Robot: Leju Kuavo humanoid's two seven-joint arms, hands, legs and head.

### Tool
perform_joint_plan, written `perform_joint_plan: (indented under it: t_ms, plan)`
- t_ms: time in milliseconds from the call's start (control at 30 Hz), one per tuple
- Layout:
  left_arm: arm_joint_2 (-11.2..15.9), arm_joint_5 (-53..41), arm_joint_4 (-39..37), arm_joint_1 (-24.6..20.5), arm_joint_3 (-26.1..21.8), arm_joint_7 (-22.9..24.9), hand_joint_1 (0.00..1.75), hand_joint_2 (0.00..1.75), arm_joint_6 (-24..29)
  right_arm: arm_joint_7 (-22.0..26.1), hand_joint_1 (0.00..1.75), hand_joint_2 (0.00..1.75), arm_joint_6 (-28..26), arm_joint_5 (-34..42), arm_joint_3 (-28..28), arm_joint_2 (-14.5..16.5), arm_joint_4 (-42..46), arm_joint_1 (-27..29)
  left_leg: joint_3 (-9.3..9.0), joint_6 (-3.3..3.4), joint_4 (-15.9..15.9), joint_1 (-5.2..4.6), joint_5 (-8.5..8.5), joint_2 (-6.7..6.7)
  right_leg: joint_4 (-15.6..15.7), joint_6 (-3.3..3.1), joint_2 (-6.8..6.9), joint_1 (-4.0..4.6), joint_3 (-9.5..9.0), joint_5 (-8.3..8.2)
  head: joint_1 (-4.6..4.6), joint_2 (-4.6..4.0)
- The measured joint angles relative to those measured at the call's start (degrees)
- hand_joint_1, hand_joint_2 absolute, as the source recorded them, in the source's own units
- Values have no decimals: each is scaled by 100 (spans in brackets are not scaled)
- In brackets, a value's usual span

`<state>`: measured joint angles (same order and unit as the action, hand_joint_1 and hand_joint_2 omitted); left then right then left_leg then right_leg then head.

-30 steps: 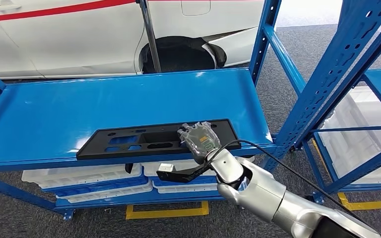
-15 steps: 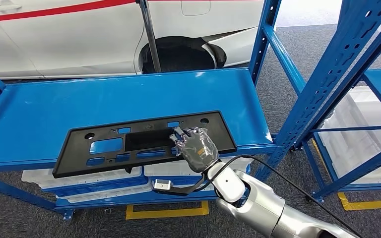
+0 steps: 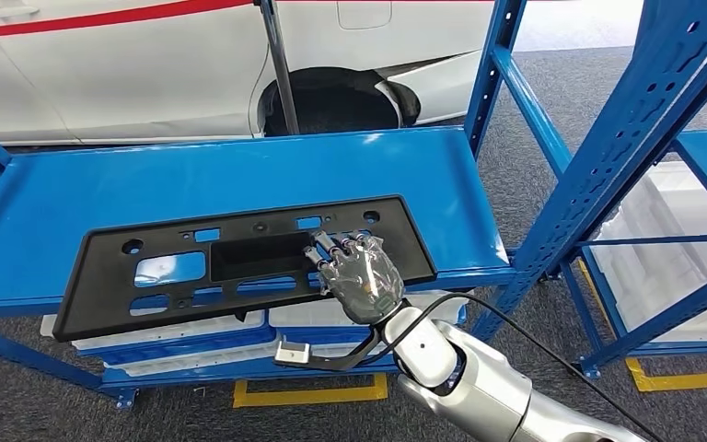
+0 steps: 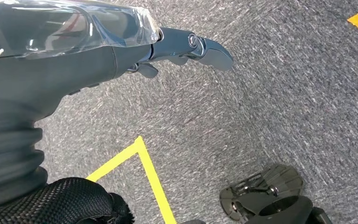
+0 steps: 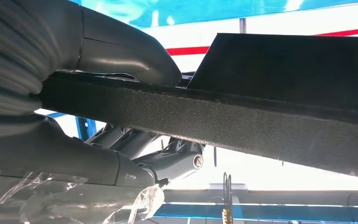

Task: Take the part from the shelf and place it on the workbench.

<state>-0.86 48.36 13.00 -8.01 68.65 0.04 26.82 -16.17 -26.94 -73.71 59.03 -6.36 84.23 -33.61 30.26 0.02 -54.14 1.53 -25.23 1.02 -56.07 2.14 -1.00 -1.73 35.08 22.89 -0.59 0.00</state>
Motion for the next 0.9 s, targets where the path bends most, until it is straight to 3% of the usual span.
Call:
perform_joint_plan:
  t_ms: [100,167,267,300,333,367,433,467,500,567,633,667,700,800,833,867,900]
  plan:
    - [3,-8,0,-1,0,-4,0,175,-8,14,175,175,1,-4,-14,12,69,0,1,70,25,1,33,-1,41,74,2,-9,-16,-25,1,0]
    - [2,-16,0,-1,0,-5,0,175,-18,17,175,175,1,-6,-26,17,103,-2,-65,129,146,31,119,-13,-78,123,22,3,23,83,5,-1]
    - [0,-22,0,0,0,-16,0,175,-36,20,175,175,8,-7,-44,13,116,6,-109,169,207,50,181,-37,-1034,186,40,2,425,625,9,0]
    - [-1,-14,0,0,0,-27,0,175,-39,21,175,175,22,-5,-49,9,116,15,-107,167,204,56,180,-37,-1342,212,41,-6,558,734,10,0]
    - [-1,-4,0,0,0,-38,0,175,-43,23,175,175,44,-3,-51,4,116,23,-105,162,199,67,177,-36,-1473,239,45,-19,609,733,10,0]
    - [-2,6,0,0,0,-49,0,175,-47,29,175,175,69,0,-54,1,116,26,-104,147,190,87,170,-35,-1367,270,52,-38,544,617,10,0]
    - [-2,18,-1,-6,-1,-59,0,175,-54,44,175,175,114,8,-60,-1,116,26,-93,71,137,130,127,-29,-661,355,74,-92,158,285,11,0]
    - [2,20,-1,-14,-1,-61,0,175,-56,50,175,175,127,12,-63,1,118,26,-71,15,94,136,97,-21,-352,365,58,-98,-15,164,17,0]
    - [8,20,-2,-21,-1,-63,0,175,-56,52,175,175,138,15,-66,0,122,27,-48,-36,47,129,71,-11,-170,349,39,-109,-111,122,24,0]
    - [16,19,-2,-30,0,-65,0,175,-56,50,175,175,161,33,-71,0,131,29,2,-99,-19,111,52,8,-166,216,-10,-98,-87,150,31,0]
    - [16,19,-2,-29,-1,-65,0,175,-55,46,175,175,189,55,-76,2,138,29,48,-125,-89,132,3,0,-185,88,-6,-97,-24,171,28,0]
    - [16,19,-2,-30,-1,-65,0,175,-54,44,175,175,203,64,-79,4,143,29,104,-126,-218,135,-103,-11,-188,43,-2,-88,2,155,27,0]
    - [16,20,-2,-31,-2,-65,0,175,-54,41,175,175,219,75,-84,4,148,28,205,-118,-472,127,-285,-23,-186,-3,5,-76,26,134,26,0]
    - [16,20,-2,-37,-2,-65,0,175,-50,31,175,175,278,115,-93,-2,158,29,631,-57,-1616,46,-904,-35,-188,-102,25,10,117,67,24,0]
    - [16,19,-2,-39,-2,-65,0,175,-48,28,175,175,294,122,-93,-6,158,29,675,-18,-1800,15,-961,-35,-189,-128,29,50,149,43,24,0]
    - [16,15,-2,-41,-2,-65,0,175,-46,27,175,175,305,124,-94,-11,158,29,615,38,-1762,-22,-913,-35,-189,-150,31,90,177,18,24,0]
    - [16,10,-2,-44,-1,-65,0,175,-46,26,175,175,311,126,-96,-15,159,28,442,112,-1493,-65,-779,-34,-189,-164,30,128,201,-9,24,0]
